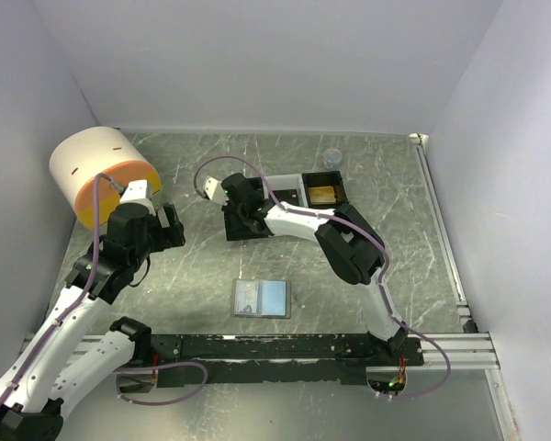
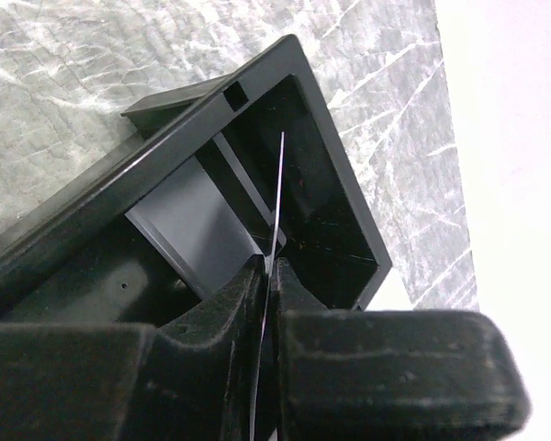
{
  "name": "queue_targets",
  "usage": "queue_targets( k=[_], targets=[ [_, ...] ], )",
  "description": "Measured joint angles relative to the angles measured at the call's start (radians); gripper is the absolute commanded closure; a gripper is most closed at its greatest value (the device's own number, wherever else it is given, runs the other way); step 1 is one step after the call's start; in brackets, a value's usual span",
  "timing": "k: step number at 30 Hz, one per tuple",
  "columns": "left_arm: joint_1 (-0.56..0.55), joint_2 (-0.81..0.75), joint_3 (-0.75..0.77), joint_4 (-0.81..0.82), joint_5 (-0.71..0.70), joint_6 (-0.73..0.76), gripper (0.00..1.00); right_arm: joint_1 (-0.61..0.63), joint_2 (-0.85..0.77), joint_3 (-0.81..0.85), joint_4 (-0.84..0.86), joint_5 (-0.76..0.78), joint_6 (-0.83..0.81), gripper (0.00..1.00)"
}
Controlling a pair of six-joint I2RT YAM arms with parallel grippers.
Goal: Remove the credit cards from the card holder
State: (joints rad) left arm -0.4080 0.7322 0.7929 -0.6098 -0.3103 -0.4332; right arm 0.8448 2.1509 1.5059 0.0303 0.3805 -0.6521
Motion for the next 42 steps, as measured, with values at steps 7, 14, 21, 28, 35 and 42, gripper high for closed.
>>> queue_targets(
  k=[7, 14, 21, 28, 35, 42],
  targets=[
    [0.000, 0.000, 0.000, 0.000, 0.000, 0.000, 0.00, -0.003, 0.032, 0.005, -0.009, -0.010, -0.020, 0.79],
    [0.000, 0.001, 0.000, 0.000, 0.000, 0.000, 0.00, -0.008, 0.040, 0.023, -0.033, -0.020, -0.022, 0.70],
    [0.001, 0.009, 0.000, 0.000, 0.001, 0.006, 0.00, -0.011, 0.040, 0.026, -0.060, -0.035, -0.014, 0.61],
    [0.001, 0.023, 0.000, 0.000, 0.008, 0.008, 0.00, -0.018, 0.040, 0.026, -0.067, -0.056, 0.006, 0.57],
    [0.001, 0.030, 0.000, 0.000, 0.014, 0.008, 0.00, -0.025, 0.040, 0.026, -0.073, -0.079, 0.042, 0.54],
    [0.001, 0.035, 0.000, 0.000, 0.021, 0.008, 0.00, -0.033, 0.038, 0.026, -0.074, -0.076, 0.061, 0.54]
  ],
)
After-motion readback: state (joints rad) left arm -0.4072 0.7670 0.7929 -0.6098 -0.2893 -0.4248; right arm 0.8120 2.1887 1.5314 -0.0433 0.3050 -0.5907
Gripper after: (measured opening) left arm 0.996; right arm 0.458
